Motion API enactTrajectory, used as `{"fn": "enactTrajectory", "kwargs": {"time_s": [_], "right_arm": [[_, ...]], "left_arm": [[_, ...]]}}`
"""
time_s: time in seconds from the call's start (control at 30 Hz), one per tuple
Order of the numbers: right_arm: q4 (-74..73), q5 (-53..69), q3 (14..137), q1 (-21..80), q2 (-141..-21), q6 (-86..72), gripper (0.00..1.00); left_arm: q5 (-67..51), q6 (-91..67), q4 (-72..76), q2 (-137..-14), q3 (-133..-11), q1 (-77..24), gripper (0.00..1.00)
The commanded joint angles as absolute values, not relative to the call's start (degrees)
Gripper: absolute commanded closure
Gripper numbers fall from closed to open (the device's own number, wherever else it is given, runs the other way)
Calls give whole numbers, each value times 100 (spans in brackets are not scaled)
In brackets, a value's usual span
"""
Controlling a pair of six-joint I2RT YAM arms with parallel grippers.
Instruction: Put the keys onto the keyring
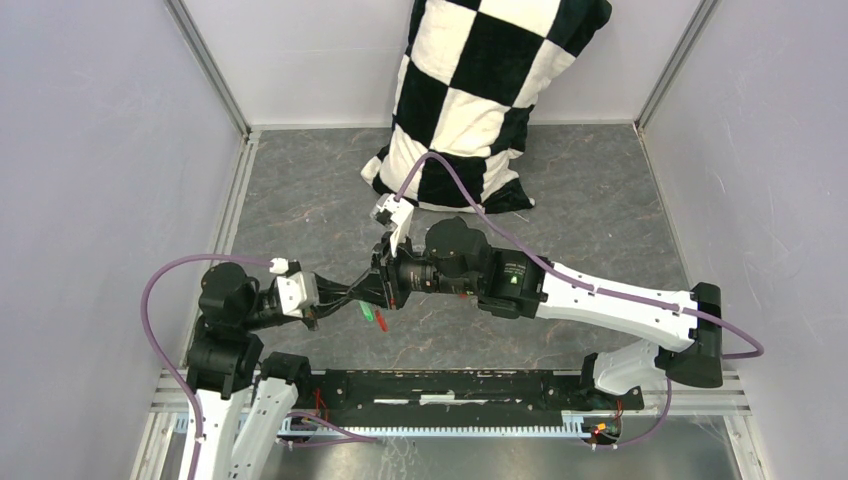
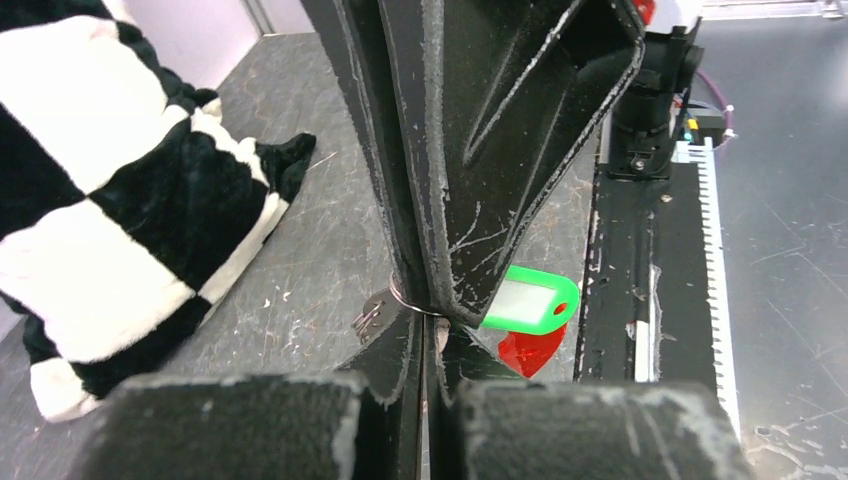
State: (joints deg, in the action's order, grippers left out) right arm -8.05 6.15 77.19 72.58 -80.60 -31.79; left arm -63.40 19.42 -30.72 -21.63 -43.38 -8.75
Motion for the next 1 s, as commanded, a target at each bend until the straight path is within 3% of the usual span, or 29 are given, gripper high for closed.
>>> {"fn": "enactTrajectory", "kwargs": {"time_s": [0.0, 0.67, 0.97], "right_arm": [[-644, 1107, 8030, 7251, -8068, -3062, 78], [-1840, 1238, 8732, 7248, -8020, -2689, 60], [-2284, 1221, 9089, 7242, -7913, -2389, 40]], "left_arm": [[-7234, 2232, -2744, -2127, -4649, -932, 98], [-7207, 2057, -2465, -2160, -4715, -932, 98], [-7239, 2065, -2460, -2186, -4736, -932, 98]]}}
